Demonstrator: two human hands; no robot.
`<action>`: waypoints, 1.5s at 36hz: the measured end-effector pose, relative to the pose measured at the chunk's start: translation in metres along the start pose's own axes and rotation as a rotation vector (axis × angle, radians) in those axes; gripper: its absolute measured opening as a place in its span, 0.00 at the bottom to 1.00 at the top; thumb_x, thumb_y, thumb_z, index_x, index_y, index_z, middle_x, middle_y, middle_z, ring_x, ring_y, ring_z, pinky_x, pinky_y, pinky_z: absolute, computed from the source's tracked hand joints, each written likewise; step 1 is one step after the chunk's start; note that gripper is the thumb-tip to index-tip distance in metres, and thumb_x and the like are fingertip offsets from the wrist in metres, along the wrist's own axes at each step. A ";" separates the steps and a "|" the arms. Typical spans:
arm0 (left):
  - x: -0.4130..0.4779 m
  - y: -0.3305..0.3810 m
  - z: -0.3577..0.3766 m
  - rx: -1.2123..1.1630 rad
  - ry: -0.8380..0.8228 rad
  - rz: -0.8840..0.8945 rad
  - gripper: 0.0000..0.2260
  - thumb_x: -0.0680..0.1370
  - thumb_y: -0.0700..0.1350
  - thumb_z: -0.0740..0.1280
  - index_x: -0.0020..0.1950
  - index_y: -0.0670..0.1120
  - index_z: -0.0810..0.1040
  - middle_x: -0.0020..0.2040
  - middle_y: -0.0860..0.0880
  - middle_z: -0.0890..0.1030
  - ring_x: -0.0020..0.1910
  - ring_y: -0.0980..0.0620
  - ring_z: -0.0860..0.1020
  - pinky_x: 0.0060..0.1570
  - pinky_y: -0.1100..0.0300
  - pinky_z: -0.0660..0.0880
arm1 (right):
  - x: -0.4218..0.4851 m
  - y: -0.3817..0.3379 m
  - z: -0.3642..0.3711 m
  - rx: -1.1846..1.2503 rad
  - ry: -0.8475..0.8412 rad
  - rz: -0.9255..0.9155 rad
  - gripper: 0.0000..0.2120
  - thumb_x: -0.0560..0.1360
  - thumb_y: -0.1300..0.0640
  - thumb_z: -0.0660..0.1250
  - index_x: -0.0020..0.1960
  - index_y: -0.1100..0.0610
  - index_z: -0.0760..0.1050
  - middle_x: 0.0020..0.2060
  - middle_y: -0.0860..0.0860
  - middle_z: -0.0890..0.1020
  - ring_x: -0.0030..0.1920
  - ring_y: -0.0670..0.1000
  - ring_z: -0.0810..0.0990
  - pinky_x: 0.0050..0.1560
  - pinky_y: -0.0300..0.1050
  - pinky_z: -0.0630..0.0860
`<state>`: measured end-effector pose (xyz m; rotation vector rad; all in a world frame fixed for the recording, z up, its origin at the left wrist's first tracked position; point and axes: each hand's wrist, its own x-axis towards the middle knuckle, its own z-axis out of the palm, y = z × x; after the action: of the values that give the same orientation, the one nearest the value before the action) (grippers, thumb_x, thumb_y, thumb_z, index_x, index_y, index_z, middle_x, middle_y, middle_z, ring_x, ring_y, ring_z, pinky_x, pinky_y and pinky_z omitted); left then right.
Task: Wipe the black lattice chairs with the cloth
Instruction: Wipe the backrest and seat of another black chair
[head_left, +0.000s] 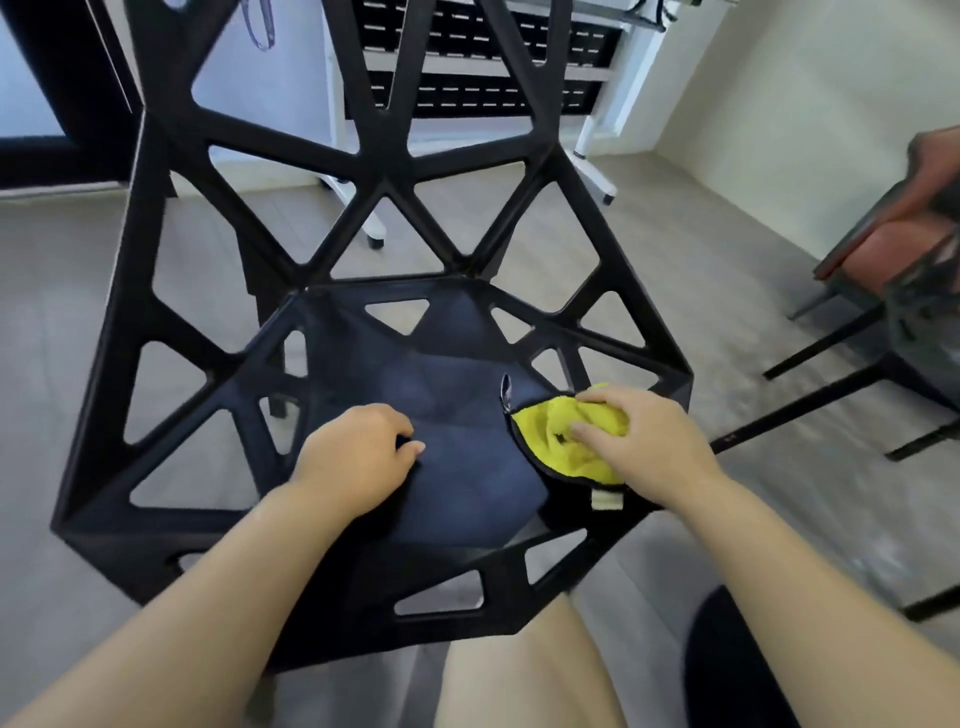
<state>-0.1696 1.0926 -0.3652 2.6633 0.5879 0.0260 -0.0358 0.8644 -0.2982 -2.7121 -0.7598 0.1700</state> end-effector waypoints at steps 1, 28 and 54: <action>-0.003 -0.004 -0.001 0.008 0.020 -0.013 0.12 0.78 0.55 0.61 0.57 0.53 0.78 0.58 0.57 0.76 0.59 0.54 0.73 0.52 0.57 0.73 | 0.008 -0.006 -0.001 0.009 -0.009 -0.035 0.13 0.73 0.44 0.67 0.57 0.42 0.76 0.56 0.42 0.79 0.59 0.49 0.75 0.57 0.47 0.72; -0.015 -0.023 0.011 -0.033 0.223 -0.035 0.11 0.78 0.53 0.60 0.55 0.50 0.77 0.54 0.56 0.75 0.54 0.54 0.73 0.48 0.60 0.72 | 0.086 -0.046 0.046 -0.388 -0.295 -0.106 0.26 0.77 0.41 0.55 0.69 0.54 0.61 0.61 0.59 0.72 0.65 0.60 0.64 0.59 0.55 0.65; -0.029 -0.038 0.014 0.114 0.369 -0.015 0.11 0.71 0.52 0.63 0.42 0.48 0.81 0.41 0.54 0.81 0.35 0.50 0.79 0.31 0.59 0.73 | 0.107 -0.123 0.087 -0.272 -0.297 -0.376 0.24 0.79 0.44 0.55 0.73 0.48 0.59 0.60 0.59 0.71 0.60 0.58 0.67 0.60 0.52 0.63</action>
<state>-0.2100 1.1066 -0.3910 2.7825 0.7422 0.5020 -0.0216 1.0430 -0.3423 -2.7569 -1.4575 0.4130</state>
